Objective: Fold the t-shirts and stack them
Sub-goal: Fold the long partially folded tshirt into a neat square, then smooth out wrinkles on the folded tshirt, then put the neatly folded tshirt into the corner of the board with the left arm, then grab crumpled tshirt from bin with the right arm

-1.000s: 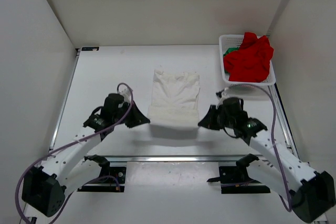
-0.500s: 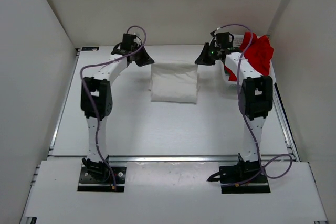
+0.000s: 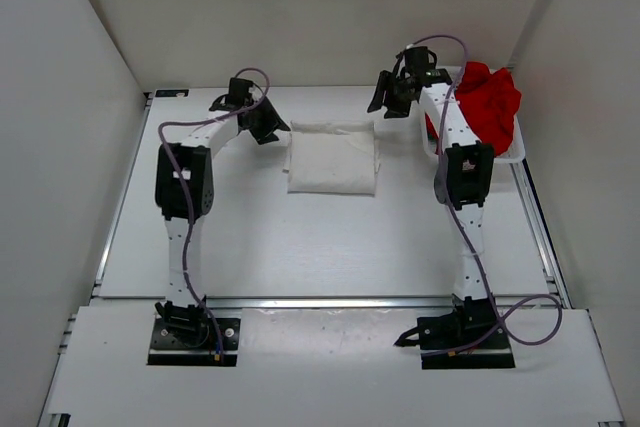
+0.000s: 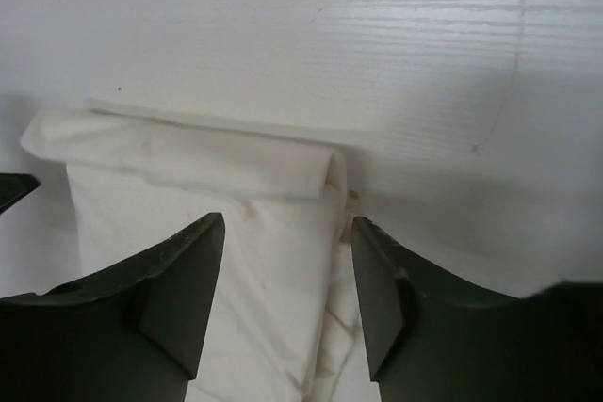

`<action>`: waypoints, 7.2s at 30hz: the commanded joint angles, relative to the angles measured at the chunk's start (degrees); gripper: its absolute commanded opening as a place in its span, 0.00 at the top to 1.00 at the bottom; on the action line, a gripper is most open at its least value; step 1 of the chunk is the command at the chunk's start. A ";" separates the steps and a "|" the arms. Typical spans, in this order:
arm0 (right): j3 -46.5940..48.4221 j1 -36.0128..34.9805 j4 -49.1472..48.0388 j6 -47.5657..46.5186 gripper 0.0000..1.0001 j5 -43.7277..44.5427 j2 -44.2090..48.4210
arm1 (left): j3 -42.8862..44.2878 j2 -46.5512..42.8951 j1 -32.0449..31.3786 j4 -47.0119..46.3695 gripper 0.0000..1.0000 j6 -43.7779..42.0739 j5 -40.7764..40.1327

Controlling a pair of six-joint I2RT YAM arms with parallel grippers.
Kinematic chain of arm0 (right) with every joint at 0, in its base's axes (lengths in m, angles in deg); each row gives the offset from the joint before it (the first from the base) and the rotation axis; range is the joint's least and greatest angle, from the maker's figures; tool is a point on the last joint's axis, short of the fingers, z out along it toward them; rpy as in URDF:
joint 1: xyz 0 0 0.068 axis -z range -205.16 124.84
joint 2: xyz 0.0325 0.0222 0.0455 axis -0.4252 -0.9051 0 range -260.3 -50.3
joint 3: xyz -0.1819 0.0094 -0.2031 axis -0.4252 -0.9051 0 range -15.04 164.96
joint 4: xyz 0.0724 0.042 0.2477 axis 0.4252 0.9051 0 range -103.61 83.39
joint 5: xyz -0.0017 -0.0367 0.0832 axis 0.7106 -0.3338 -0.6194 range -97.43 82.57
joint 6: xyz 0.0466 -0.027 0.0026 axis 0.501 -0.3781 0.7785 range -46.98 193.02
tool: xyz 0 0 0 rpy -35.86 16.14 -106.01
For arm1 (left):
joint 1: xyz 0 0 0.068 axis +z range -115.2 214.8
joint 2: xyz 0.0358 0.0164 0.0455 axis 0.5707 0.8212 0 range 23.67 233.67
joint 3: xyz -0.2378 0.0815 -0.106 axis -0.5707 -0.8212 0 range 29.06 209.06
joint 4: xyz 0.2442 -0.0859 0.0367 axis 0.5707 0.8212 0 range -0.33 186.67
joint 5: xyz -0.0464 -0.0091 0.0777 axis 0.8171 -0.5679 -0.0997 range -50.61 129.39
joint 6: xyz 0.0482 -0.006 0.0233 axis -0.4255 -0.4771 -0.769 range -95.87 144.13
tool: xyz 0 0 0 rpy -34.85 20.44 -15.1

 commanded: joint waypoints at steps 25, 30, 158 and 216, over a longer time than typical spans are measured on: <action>-85.72 -15.19 -32.30 0.01 1.00 3.78 46.87 | -74.78 -40.23 -11.60 -41.41 0.50 9.04 7.29; -88.64 -13.80 -34.13 0.71 0.98 1.50 56.37 | -74.63 -50.26 -12.75 -38.17 0.51 9.13 6.15; -79.24 -1.19 -36.96 3.00 1.00 11.96 67.30 | -68.64 -58.19 -19.58 -32.81 0.95 -5.97 -19.43; -11.03 18.11 -7.43 -8.34 0.61 20.92 7.44 | -86.14 -69.70 -25.14 -40.72 0.82 -4.05 -11.25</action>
